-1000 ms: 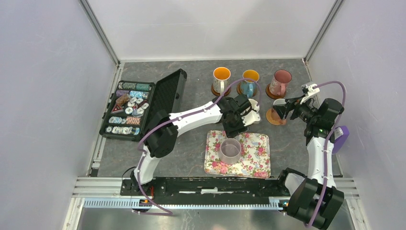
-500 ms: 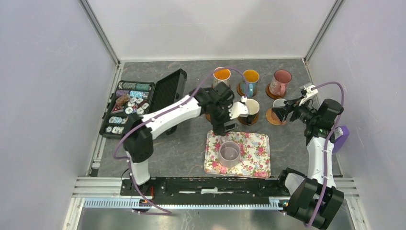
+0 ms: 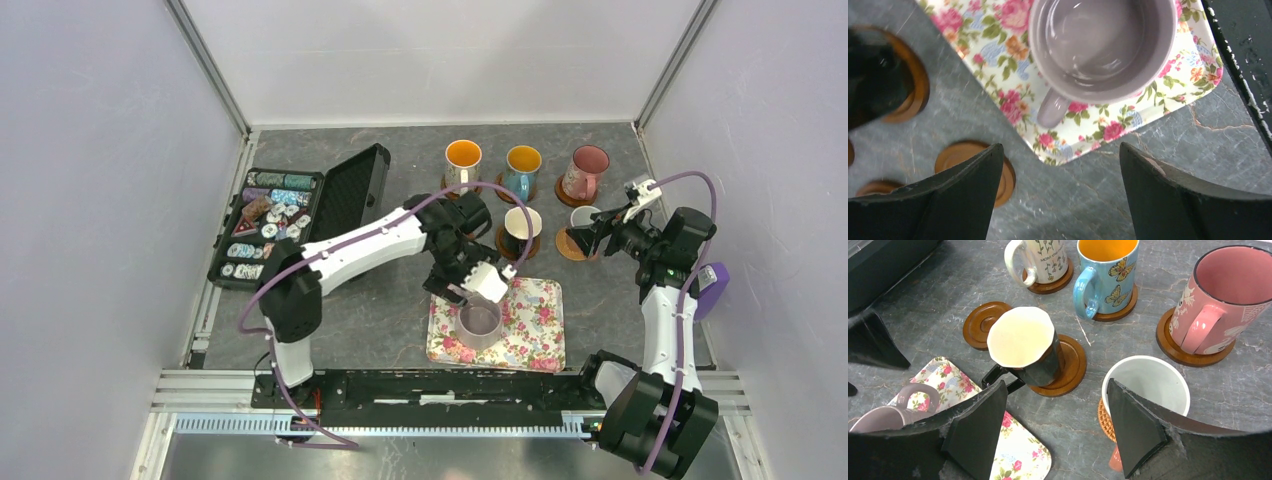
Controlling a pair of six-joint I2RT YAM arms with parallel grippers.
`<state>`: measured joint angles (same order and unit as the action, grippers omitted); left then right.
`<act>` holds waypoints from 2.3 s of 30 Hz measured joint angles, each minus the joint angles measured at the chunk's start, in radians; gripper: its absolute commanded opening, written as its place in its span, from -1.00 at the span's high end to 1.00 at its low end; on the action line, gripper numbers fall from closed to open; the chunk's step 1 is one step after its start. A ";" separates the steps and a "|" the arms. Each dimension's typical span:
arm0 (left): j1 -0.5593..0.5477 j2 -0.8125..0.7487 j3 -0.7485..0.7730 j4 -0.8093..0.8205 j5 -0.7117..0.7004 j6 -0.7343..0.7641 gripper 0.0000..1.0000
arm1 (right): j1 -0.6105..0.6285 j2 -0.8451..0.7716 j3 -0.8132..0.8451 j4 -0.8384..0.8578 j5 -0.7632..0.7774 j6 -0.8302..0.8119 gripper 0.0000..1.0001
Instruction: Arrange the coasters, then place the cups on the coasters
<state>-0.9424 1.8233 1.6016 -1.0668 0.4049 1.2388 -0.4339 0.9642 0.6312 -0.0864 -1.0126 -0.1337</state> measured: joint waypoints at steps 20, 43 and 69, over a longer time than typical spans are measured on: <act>-0.085 0.091 -0.159 0.177 -0.009 -0.001 -0.03 | 0.000 0.013 0.001 -0.044 0.000 -0.026 -0.61; -0.087 0.014 -0.350 0.483 -0.036 -0.353 0.87 | 0.000 0.033 0.001 -0.043 0.001 -0.026 -0.61; 0.021 -0.328 -0.573 0.638 -0.142 -0.896 0.95 | 0.000 0.033 0.001 -0.060 0.006 -0.030 -0.61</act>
<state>-0.9215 1.4952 1.0283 -0.4290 0.2626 0.3428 -0.4339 0.9970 0.6319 -0.1459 -1.0069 -0.1635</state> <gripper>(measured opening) 0.303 0.804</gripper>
